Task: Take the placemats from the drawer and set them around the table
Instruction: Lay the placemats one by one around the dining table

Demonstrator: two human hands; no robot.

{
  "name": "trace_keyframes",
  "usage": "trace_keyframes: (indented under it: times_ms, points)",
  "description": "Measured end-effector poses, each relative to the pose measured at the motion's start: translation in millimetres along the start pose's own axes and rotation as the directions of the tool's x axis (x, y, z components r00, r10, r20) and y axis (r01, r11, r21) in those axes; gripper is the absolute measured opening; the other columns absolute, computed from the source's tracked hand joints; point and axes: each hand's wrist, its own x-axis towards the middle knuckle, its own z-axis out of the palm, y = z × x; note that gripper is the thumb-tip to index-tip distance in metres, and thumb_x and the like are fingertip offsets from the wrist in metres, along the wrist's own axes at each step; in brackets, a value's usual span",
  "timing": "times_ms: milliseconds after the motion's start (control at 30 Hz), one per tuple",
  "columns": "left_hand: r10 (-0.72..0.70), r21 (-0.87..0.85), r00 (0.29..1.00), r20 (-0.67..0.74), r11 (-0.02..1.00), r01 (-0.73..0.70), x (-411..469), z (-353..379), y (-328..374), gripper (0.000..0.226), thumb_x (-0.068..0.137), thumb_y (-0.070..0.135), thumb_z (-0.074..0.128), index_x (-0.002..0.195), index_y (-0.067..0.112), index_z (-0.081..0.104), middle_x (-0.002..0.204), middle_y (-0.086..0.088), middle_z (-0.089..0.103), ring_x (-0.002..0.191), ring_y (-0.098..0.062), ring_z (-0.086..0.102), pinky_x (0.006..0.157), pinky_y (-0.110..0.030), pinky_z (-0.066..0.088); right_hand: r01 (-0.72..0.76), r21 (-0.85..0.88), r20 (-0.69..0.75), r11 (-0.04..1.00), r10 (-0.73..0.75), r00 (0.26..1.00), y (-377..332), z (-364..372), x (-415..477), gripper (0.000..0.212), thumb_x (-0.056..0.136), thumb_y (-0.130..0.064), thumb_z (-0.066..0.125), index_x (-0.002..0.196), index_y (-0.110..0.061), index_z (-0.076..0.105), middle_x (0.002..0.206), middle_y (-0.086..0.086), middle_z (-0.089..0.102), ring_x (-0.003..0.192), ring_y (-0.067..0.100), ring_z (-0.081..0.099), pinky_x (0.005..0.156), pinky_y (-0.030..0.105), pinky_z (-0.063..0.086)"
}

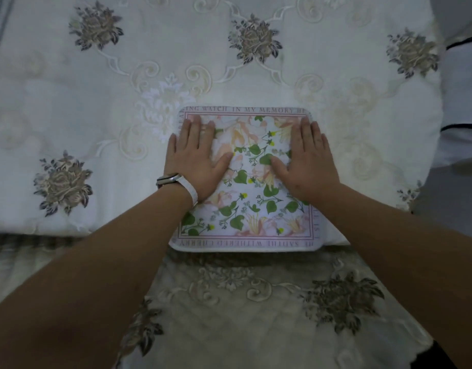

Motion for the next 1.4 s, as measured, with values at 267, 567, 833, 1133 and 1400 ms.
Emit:
trace_keyframes:
  times_ms: [267,567,833,1133,1400]
  points:
    - [0.037,-0.015,0.999,0.02,0.999,-0.037,-68.5,10.1,-4.3,0.079,0.093,0.067,0.015,0.155,0.02,-0.003,0.162,-0.006,-0.009,0.149,-0.021,-0.011,0.12,-0.042,0.0,-0.021,-0.004,0.019,1.0,0.021,1.0,-4.4,19.4,-68.6,0.088,0.094,-0.064,0.015,0.155,-0.004,-0.005,0.164,0.016,-0.011,0.151,0.028,-0.011,0.122,0.043,-0.004]
    - [0.156,0.069,0.983,0.092,0.984,-0.163,-116.5,26.2,17.5,0.075,0.093,0.066,0.01,0.154,0.023,-0.002,0.162,-0.003,-0.01,0.148,-0.024,-0.013,0.118,-0.05,-0.005,0.083,-0.078,0.107,0.994,-0.074,0.992,-37.9,30.7,-109.3,0.085,0.09,-0.069,0.002,0.154,-0.015,-0.014,0.16,0.015,-0.024,0.146,0.032,-0.026,0.12,0.047,-0.012]
    - [0.402,0.124,0.909,0.107,0.902,-0.413,-117.2,34.1,15.5,0.072,0.093,0.068,0.01,0.154,0.029,0.012,0.163,-0.002,0.006,0.149,-0.026,0.0,0.117,-0.054,0.002,0.237,-0.085,0.09,0.968,-0.229,0.969,-47.0,35.6,-105.7,0.078,0.096,-0.066,0.011,0.157,-0.018,0.001,0.164,0.012,-0.011,0.15,0.033,-0.014,0.121,0.053,-0.003]
    - [0.292,0.121,0.951,0.105,0.945,-0.303,-115.0,20.5,-16.8,0.086,0.085,0.08,0.017,0.154,0.032,-0.002,0.162,0.0,-0.01,0.149,-0.025,-0.009,0.118,-0.046,0.001,0.236,-0.15,0.189,0.96,-0.206,0.96,-11.0,21.8,-113.7,0.106,0.083,-0.085,0.018,0.154,-0.013,-0.015,0.158,0.005,-0.027,0.148,0.023,-0.022,0.118,0.036,-0.014]
    - [0.204,0.042,0.956,0.213,0.975,-0.218,-135.2,3.5,-44.0,0.086,0.088,0.074,0.015,0.152,0.024,-0.013,0.16,0.0,-0.018,0.148,-0.016,-0.013,0.121,-0.041,0.006,0.111,-0.113,0.286,0.987,-0.074,0.955,2.8,4.8,-137.3,0.093,0.093,-0.07,0.015,0.154,-0.007,-0.014,0.162,0.01,-0.021,0.15,0.022,-0.017,0.123,0.037,-0.003]
